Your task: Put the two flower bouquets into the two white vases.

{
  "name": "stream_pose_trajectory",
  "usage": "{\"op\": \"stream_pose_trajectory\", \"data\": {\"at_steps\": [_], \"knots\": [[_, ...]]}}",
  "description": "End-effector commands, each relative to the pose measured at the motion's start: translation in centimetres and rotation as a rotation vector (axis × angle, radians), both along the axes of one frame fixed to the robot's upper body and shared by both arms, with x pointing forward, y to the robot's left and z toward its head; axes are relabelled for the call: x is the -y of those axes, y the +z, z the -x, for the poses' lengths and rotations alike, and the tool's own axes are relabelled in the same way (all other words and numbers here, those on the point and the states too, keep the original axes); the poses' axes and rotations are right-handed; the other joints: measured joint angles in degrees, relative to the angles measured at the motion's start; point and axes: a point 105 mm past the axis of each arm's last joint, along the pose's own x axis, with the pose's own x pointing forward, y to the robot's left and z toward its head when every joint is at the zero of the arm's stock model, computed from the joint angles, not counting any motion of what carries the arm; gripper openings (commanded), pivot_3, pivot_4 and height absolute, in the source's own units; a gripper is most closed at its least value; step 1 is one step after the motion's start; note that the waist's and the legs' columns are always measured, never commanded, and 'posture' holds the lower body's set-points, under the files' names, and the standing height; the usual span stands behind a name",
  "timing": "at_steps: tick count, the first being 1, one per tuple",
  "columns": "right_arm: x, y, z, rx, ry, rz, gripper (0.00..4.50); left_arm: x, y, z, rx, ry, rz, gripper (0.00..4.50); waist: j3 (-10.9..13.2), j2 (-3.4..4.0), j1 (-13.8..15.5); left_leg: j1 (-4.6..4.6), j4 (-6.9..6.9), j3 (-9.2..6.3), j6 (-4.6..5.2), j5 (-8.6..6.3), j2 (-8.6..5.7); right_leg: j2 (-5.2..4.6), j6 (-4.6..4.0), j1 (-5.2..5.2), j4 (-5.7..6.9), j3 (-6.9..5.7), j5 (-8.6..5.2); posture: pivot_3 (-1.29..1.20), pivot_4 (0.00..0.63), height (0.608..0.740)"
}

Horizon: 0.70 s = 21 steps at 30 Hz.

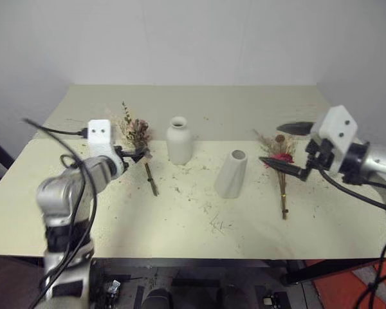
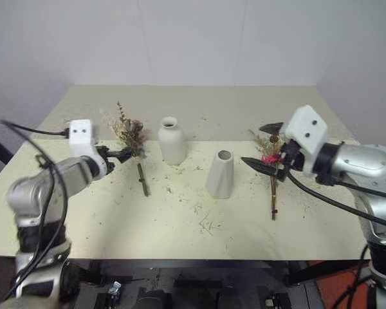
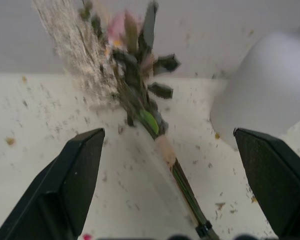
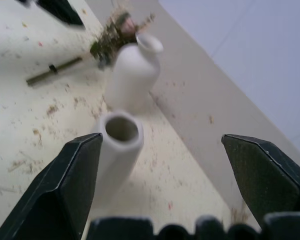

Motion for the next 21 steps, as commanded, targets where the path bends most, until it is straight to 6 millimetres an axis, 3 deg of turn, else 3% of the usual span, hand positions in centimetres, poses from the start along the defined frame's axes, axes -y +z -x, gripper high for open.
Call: {"op": "stream_pose_trajectory", "data": {"at_steps": [1, 5, 21], "knots": [[-0.9, 1.0, 0.1, 0.044, 0.024, -0.009, 4.5, 0.5, -0.2, -1.1, -0.111, 0.038, 0.03, 4.49, 0.0, -0.01, 0.2, -0.03, 0.0, -0.02, 0.0, 0.0, 0.0, 0.0, 0.0, -0.02, -0.01, -0.01, 0.0, 0.0, 0.15, 0.74], [-0.8, 0.5, 0.0, 0.037, 0.013, 0.003, 4.5, 1.8, -0.6, -2.5, -0.22, 0.052, 0.046, 4.49, 0.0, -0.02, 0.4, -0.11, 0.0, -0.06, -0.01, 0.01, -0.04, -0.03, 0.0, -0.04, -0.03, -0.09, 0.0, 0.0, 0.15, 0.74], [0.0, 0.1, 0.7, 0.027, -0.036, 0.008, 4.5, 2.6, -1.2, -7.3, -0.219, 0.121, -0.01, 4.49, 0.0, -0.04, 0.3, -0.11, -0.04, -0.03, -0.09, 0.05, -0.06, -0.06, 0.0, -0.07, -0.1, -0.07, 0.0, 0.0, 0.15, 0.74]]}}
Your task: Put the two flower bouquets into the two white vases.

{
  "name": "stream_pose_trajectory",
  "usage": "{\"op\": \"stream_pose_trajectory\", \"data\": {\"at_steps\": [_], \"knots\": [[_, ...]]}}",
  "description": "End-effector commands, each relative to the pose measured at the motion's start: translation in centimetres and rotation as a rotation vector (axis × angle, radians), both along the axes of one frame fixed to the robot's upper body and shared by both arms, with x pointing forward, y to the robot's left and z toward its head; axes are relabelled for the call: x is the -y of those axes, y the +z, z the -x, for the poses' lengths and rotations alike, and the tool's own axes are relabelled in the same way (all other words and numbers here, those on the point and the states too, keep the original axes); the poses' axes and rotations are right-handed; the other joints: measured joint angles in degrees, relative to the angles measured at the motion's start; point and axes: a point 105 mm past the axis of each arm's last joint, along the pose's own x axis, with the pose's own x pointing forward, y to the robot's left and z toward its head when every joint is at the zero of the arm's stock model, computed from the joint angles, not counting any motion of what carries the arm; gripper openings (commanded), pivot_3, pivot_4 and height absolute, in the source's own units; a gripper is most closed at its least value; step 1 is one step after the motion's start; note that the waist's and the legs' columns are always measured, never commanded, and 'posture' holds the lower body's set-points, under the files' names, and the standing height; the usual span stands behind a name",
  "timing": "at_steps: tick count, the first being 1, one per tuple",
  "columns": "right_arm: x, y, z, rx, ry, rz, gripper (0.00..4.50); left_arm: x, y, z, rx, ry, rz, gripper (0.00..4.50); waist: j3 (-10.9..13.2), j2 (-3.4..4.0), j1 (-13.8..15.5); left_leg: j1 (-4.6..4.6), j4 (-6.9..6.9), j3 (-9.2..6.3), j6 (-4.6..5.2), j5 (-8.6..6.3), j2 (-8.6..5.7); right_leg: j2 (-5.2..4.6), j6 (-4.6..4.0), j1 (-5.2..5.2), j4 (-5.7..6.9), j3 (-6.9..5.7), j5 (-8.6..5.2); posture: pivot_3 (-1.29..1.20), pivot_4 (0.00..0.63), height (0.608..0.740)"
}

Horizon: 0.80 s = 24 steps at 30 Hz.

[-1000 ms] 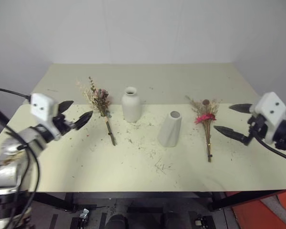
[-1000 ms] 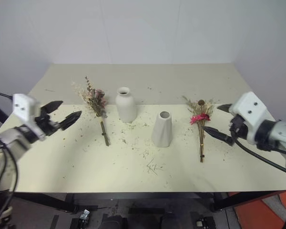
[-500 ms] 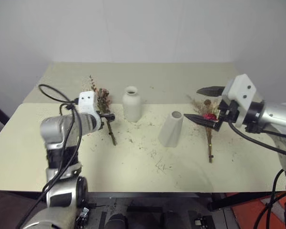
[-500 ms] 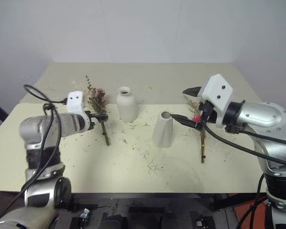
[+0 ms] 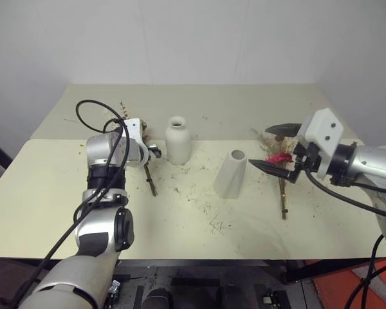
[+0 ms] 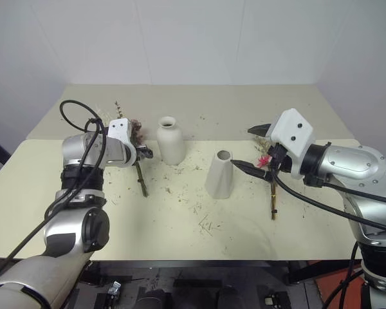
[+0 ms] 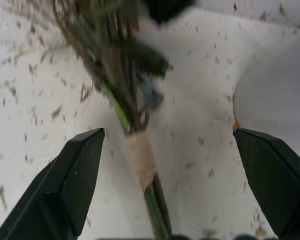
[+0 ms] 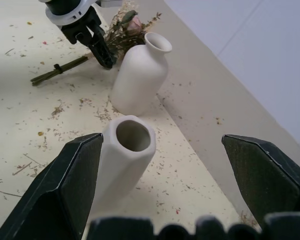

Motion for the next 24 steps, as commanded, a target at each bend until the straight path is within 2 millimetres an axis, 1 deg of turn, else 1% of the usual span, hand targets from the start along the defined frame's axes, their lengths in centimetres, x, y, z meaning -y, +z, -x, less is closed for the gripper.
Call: {"op": "stream_pose_trajectory", "data": {"at_steps": [1, 2, 4, 8, 12, 14, 17, 18, 21, 22, 23, 24], "knots": [[0.2, 1.1, 0.5, 0.049, -0.016, 0.011, 4.5, 0.3, 1.1, -1.0, 0.04, -0.006, -0.011, 4.11, 0.0, 0.0, 0.0, -0.01, 0.0, 0.0, 0.0, 0.0, 0.0, 0.0, 0.0, 0.0, 0.01, 0.0, 0.0, 0.0, 0.15, 0.74], [0.2, 1.1, 0.5, 0.048, -0.018, 0.013, 4.5, 0.5, 1.0, -1.0, 0.032, -0.006, -0.004, 3.89, 0.0, 0.0, 0.0, -0.02, -0.01, 0.0, 0.0, 0.0, 0.0, 0.0, 0.0, -0.01, 0.02, -0.01, 0.0, 0.0, 0.15, 0.74], [0.3, 1.2, 0.5, 0.049, -0.023, 0.011, 4.5, 0.6, 0.5, -1.1, 0.018, 0.001, -0.013, 3.32, 0.0, -0.01, 0.0, -0.07, 0.0, 0.0, 0.0, 0.0, -0.01, 0.0, 0.0, -0.03, 0.03, -0.02, 0.0, 0.0, 0.15, 0.74], [0.5, 1.0, 0.6, 0.045, -0.034, 0.012, 4.5, 0.4, -0.2, -1.3, 0.013, 0.013, -0.059, 2.01, 0.0, -0.01, 0.0, -0.09, 0.0, -0.01, 0.0, 0.0, 0.0, 0.0, 0.01, -0.05, 0.04, -0.02, 0.0, 0.0, 0.15, 0.74], [0.7, 0.9, 0.7, 0.041, -0.042, 0.011, 4.5, 0.0, 0.5, -1.8, 0.07, 0.032, -0.118, 0.68, 0.0, -0.01, 0.1, -0.09, 0.0, 0.0, 0.0, 0.0, 0.0, 0.0, 0.01, -0.06, 0.04, -0.02, 0.01, 0.0, 0.15, 0.74], [0.8, 0.8, 0.7, 0.038, -0.047, 0.01, 4.5, -0.5, 1.1, -2.1, 0.104, 0.051, -0.155, 0.17, 0.0, -0.01, 0.1, -0.09, 0.0, -0.01, -0.01, 0.0, 0.0, 0.0, 0.02, -0.06, 0.04, -0.02, 0.01, 0.0, 0.15, 0.74], [0.8, 0.6, 0.7, 0.035, -0.049, 0.009, 4.5, -1.3, 2.0, -2.5, 0.15, 0.089, -0.167, 0.16, 0.0, -0.01, 0.0, -0.09, 0.0, 0.0, -0.01, 0.0, 0.0, 0.0, 0.02, -0.06, 0.04, -0.01, 0.01, 0.0, 0.15, 0.74], [0.8, 0.6, 0.6, 0.034, -0.051, 0.009, 4.5, -1.4, 2.6, -2.7, 0.196, 0.101, -0.167, 0.16, 0.0, -0.01, 0.0, -0.09, 0.0, 0.0, -0.01, 0.0, 0.0, 0.0, 0.02, -0.07, 0.05, -0.01, 0.01, 0.0, 0.15, 0.74], [0.9, 0.5, 0.6, 0.031, -0.056, 0.005, 4.5, -1.8, 5.3, -3.4, 0.451, 0.153, -0.21, 0.16, 0.0, -0.02, 0.1, -0.14, 0.0, 0.0, -0.02, 0.01, 0.0, -0.01, 0.02, -0.11, 0.09, -0.01, 0.02, 0.0, 0.15, 0.74], [0.9, 0.5, 0.6, 0.03, -0.058, 0.005, 4.5, -1.6, 6.8, -3.5, 0.585, 0.152, -0.2, 0.16, 0.0, -0.02, 0.1, -0.16, 0.0, 0.01, -0.03, 0.02, 0.01, -0.01, 0.03, -0.13, 0.09, 0.0, 0.02, 0.0, 0.15, 0.74], [0.9, 0.4, 0.6, 0.03, -0.059, 0.005, 4.5, -1.8, 8.1, -3.5, 0.635, 0.166, -0.154, 0.16, 0.0, -0.02, 0.1, -0.16, -0.01, 0.02, -0.04, 0.02, 0.02, -0.01, 0.03, -0.15, 0.11, 0.01, 0.03, 0.0, 0.15, 0.74], [0.9, 0.4, 0.7, 0.03, -0.06, 0.005, 4.5, -1.8, 8.8, -3.4, 0.662, 0.175, -0.119, 0.16, 0.0, -0.03, 0.2, -0.17, -0.02, 0.04, -0.07, 0.04, 0.03, -0.02, 0.02, -0.17, 0.13, 0.03, 0.03, 0.0, 0.15, 0.74]]}}
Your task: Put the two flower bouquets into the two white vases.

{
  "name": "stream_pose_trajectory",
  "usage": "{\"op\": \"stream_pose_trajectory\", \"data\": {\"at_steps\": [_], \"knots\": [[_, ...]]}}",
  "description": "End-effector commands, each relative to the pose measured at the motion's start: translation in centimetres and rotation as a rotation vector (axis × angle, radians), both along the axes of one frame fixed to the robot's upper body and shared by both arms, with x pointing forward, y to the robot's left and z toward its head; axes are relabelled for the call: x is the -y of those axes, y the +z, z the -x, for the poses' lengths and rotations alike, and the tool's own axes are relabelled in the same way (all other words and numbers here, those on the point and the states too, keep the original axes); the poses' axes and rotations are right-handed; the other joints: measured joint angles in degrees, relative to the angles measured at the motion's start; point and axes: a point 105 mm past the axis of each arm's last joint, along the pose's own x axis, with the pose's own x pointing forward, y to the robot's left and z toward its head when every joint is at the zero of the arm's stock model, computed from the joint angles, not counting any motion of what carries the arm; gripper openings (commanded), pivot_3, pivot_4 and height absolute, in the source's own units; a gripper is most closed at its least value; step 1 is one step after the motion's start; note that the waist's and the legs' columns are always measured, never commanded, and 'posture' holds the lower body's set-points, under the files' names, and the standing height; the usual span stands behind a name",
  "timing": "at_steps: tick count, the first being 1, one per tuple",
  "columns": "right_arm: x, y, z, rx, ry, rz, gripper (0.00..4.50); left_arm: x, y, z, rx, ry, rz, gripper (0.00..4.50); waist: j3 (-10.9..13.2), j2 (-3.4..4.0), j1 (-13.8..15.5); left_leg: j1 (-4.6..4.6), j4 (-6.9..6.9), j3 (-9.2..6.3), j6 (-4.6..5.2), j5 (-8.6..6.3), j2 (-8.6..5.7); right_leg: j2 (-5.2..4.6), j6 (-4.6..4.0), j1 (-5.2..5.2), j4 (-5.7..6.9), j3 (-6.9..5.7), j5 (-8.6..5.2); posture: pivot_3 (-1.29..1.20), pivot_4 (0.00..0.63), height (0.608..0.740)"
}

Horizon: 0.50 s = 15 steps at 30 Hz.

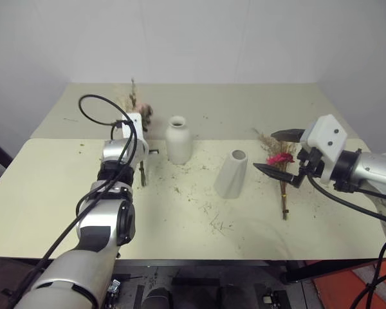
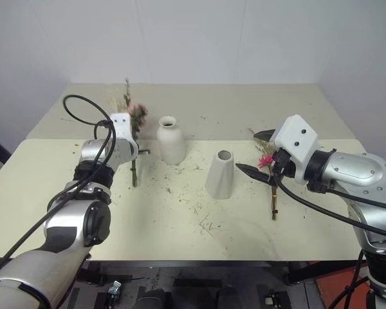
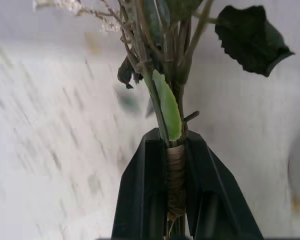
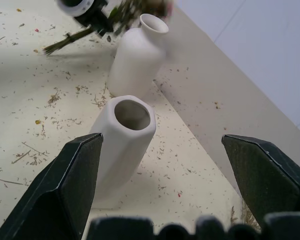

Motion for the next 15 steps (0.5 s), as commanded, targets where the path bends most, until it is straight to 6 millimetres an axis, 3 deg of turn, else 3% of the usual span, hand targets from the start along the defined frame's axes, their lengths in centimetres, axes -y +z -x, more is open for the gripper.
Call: {"op": "stream_pose_trajectory", "data": {"at_steps": [1, 5, 9, 15], "knots": [[0.3, 1.2, 0.4, 0.056, -0.02, 0.003, 4.5, -0.3, 6.1, -0.2, 0.259, 0.006, 0.105, 0.16, 0.0, 0.0, 0.2, -0.08, 0.0, -0.02, -0.08, 0.05, 0.0, 0.0, 0.0, -0.08, 0.01, -0.03, 0.02, 0.0, 0.15, 0.74], [0.5, 1.2, 0.6, 0.058, -0.034, 0.002, 4.5, -2.2, 13.1, 1.3, 0.636, -0.023, 0.187, 0.16, 0.0, 0.0, 0.2, -0.24, 0.02, 0.0, -0.11, 0.07, -0.02, -0.01, 0.03, -0.25, 0.01, 0.0, 0.04, 0.0, 0.15, 0.74], [0.4, 1.1, 0.8, 0.067, -0.039, -0.014, 4.5, -3.3, 17.1, 4.0, 0.991, -0.245, 0.361, 0.16, 0.0, 0.01, 0.0, -0.3, 0.0, 0.03, -0.12, 0.07, 0.0, 0.0, 0.03, -0.3, 0.06, 0.0, 0.04, 0.0, 0.15, 0.74], [0.5, 0.8, 1.2, 0.07, -0.06, -0.03, 4.5, -5.0, 16.7, 4.6, 1.194, -0.364, 0.689, 0.16, 0.0, 0.01, 0.1, -0.19, 0.06, 0.03, -0.1, 0.07, -0.02, 0.0, 0.04, -0.19, -0.14, -0.03, 0.04, 0.0, 0.15, 0.74]]}}
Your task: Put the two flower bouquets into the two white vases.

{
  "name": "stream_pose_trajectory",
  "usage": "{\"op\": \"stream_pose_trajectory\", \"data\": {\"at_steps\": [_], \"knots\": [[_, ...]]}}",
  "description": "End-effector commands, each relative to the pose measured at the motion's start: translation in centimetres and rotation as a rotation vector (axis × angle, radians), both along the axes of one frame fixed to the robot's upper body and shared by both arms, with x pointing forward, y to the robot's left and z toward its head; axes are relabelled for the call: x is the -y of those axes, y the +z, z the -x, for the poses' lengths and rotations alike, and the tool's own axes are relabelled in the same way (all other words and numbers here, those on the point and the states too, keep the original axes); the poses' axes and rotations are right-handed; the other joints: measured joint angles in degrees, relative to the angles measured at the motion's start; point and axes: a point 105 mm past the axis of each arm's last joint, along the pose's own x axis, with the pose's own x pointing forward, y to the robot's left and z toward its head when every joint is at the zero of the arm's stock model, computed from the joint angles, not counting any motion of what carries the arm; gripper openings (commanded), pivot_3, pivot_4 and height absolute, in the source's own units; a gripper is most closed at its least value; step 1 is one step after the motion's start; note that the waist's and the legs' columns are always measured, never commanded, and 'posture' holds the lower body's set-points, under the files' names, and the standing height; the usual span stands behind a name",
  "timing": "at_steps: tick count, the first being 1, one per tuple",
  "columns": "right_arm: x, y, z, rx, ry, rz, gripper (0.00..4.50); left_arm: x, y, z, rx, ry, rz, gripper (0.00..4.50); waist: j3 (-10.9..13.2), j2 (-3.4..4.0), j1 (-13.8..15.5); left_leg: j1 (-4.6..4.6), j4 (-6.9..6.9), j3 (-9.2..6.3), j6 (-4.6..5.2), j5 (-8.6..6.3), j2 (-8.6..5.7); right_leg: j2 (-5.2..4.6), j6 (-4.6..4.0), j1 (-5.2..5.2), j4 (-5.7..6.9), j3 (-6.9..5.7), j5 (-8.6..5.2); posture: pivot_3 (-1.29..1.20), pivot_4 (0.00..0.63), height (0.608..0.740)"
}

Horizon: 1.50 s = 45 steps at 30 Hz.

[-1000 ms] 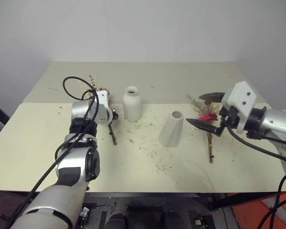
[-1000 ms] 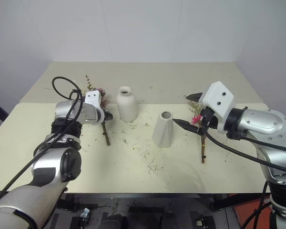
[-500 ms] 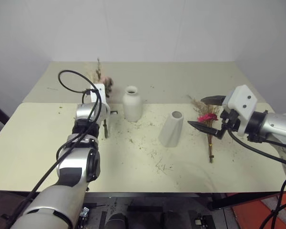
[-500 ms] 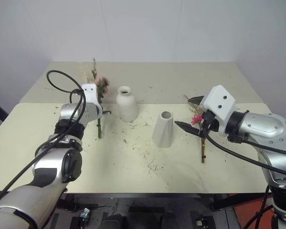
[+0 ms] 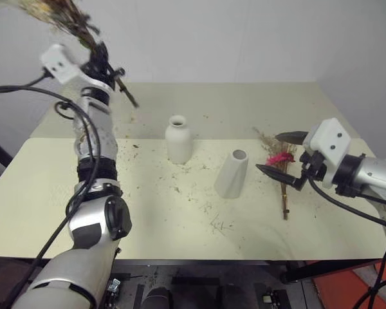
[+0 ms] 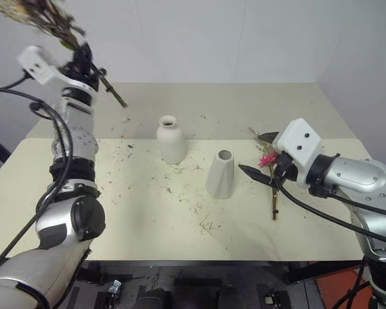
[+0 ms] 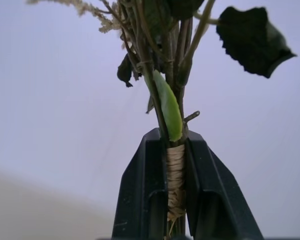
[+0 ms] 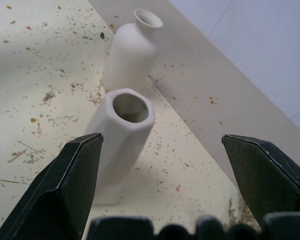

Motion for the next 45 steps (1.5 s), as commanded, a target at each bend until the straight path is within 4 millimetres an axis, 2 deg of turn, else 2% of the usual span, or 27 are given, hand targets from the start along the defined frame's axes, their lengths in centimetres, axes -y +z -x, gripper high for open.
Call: {"op": "stream_pose_trajectory", "data": {"at_steps": [1, 4, 7, 15, 22, 29, 32, 45], "knots": [[0.2, 1.4, 0.6, 0.067, -0.019, -0.017, 4.5, -0.9, 0.3, 0.2, 0.108, -0.109, 0.174, 0.16, 0.0, 0.0, 0.1, 0.03, 0.01, 0.0, 0.0, 0.0, -0.01, 0.0, 0.0, 0.03, 0.01, 0.0, 0.0, 0.0, 0.15, 0.74], [0.2, 1.5, 0.9, 0.072, -0.023, -0.024, 4.5, -1.1, -0.5, -0.5, 0.108, -0.186, 0.296, 0.16, 0.0, -0.01, 0.0, 0.06, 0.05, -0.04, 0.01, 0.0, -0.01, 0.0, 0.01, 0.12, 0.01, -0.05, 0.0, 0.0, 0.15, 0.74], [0.3, 1.4, 1.1, 0.072, -0.036, -0.025, 4.5, 0.3, -1.2, -1.4, 0.081, -0.255, 0.33, 0.16, 0.0, -0.01, -0.1, 0.03, 0.04, -0.07, 0.03, -0.02, 0.0, 0.01, 0.02, 0.13, 0.11, -0.08, 0.0, 0.0, 0.15, 0.74], [0.5, 1.3, 1.7, 0.072, -0.07, -0.026, 4.5, 4.8, -1.9, -2.0, 0.049, -0.319, 0.186, 0.16, 0.0, -0.01, -0.1, -0.07, 0.04, -0.08, 0.1, -0.05, 0.0, 0.02, 0.02, 0.06, 0.14, -0.1, 0.0, 0.0, 0.15, 0.74], [0.3, 1.6, 2.0, 0.074, -0.07, -0.026, 4.5, 7.0, -2.6, -1.6, 0.071, -0.323, 0.024, 0.16, 0.0, -0.01, -0.4, -0.01, 0.03, -0.07, 0.1, -0.05, 0.01, 0.05, 0.02, 0.07, 0.12, -0.06, 0.0, 0.0, 0.15, 0.74], [0.0, 2.4, 2.3, 0.091, -0.06, -0.031, 4.5, 8.2, -3.3, -1.6, 0.047, -0.277, -0.144, 0.16, 0.0, -0.01, -0.2, -0.05, 0.03, -0.08, 0.1, -0.05, 0.0, 0.04, 0.02, 0.06, 0.12, -0.07, 0.0, 0.0, 0.15, 0.74], [0.2, 2.7, 2.4, 0.096, -0.062, -0.067, 4.5, 8.5, -3.5, -1.7, 0.036, -0.263, -0.165, 0.16, 0.0, -0.01, -0.1, -0.05, 0.03, -0.08, 0.11, -0.05, 0.0, 0.04, 0.02, 0.06, 0.13, -0.07, 0.0, 0.0, 0.15, 0.74], [0.8, 2.1, 3.1, 0.072, -0.108, -0.074, 4.5, 10.0, -5.1, -2.1, -0.031, -0.244, -0.266, 0.16, 0.0, -0.01, -0.2, -0.03, 0.03, -0.08, 0.11, -0.06, 0.0, 0.04, 0.02, 0.07, 0.15, -0.07, 0.0, 0.0, 0.15, 0.74]]}}
